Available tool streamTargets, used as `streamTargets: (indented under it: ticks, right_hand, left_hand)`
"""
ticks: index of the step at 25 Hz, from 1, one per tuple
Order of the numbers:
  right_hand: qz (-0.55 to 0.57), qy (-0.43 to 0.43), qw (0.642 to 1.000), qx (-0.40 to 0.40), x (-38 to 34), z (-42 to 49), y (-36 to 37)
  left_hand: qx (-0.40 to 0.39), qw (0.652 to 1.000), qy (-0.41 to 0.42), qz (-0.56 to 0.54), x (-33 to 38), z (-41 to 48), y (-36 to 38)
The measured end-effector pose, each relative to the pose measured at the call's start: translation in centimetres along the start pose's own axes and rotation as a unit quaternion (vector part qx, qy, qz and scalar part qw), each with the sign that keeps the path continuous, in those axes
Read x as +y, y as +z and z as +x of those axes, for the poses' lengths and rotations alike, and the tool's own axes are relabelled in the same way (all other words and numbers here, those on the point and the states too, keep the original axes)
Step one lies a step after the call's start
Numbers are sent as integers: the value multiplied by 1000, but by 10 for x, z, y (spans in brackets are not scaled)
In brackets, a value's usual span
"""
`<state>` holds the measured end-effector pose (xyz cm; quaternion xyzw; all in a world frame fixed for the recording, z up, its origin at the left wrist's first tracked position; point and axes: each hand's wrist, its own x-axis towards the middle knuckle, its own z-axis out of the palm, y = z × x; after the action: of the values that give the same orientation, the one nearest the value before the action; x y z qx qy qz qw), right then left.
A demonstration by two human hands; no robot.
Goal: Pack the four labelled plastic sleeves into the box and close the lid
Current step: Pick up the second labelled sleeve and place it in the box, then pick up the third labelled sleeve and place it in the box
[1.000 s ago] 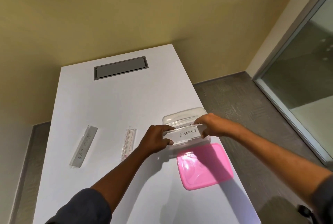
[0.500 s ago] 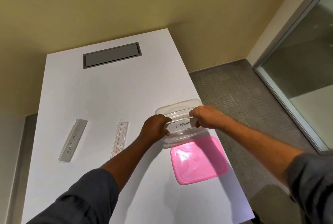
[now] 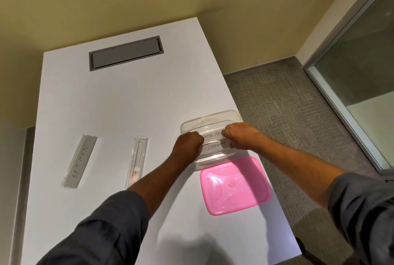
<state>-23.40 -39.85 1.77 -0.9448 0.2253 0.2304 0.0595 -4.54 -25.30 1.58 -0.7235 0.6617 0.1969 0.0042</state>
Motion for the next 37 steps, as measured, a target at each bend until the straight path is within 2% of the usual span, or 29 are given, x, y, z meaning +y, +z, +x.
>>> streamTargets:
  ticks: [5,16,20,23,26,29,32,37]
  right_hand:
    - [-20,-2,999,-27,-1,11,8]
    - [-36,-9,999,-10,-2,17,20]
    - [-13,12,1000,4,-3,13,19]
    - [48,39,997,37,-7,8,11]
    - [114,70,985,110,-18,2,-3]
    - [189,83,960,192,-48,-5,-21]
    - [283,54,933,216,-96,-7,-37]
    - [412,38,896,162,-187,12,-34]
  left_hand:
    - [-16,999,21,23,2,9,14]
    - [-8,998,45,39,-2,11,34]
    - [-26,998,20,58,-1,14,31]
    - [17,1000,-3,-10,-3,8,21]
    - [145,979,-49,-136,-9,-15,8]
    - [228,931,-142,-246,-27,-49,-1]
    - [217,893,-228,-321,-59,-90,1]
    - [162,868,-354,-309,-111,-154,18]
